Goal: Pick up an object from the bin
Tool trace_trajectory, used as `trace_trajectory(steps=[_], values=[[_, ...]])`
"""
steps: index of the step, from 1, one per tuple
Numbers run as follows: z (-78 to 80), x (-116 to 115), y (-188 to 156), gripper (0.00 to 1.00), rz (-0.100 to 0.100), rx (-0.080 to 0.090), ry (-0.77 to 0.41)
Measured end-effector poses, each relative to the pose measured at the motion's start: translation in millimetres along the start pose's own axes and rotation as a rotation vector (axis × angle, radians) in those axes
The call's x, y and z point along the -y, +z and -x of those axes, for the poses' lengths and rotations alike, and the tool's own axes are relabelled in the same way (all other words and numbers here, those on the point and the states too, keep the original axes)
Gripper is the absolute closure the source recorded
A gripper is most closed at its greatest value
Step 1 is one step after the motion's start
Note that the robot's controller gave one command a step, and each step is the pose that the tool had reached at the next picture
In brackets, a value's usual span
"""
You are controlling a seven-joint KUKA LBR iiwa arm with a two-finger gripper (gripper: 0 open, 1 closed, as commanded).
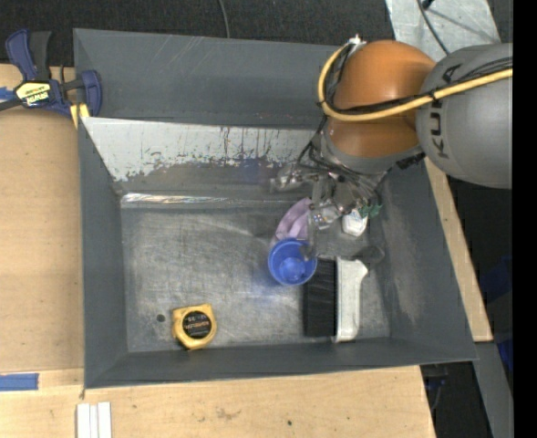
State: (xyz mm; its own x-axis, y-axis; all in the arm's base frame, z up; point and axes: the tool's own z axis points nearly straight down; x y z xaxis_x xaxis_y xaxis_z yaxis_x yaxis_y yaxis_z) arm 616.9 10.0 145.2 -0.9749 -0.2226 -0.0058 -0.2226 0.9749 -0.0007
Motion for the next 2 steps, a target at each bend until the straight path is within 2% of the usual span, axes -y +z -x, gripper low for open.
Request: trace_trajectory(steps=[1,2], values=[[3.0,7,62,0.00,-0.001,0.003,-0.003],[12.7,-9,69,1.00,-0.006,0.012,-0.458]])
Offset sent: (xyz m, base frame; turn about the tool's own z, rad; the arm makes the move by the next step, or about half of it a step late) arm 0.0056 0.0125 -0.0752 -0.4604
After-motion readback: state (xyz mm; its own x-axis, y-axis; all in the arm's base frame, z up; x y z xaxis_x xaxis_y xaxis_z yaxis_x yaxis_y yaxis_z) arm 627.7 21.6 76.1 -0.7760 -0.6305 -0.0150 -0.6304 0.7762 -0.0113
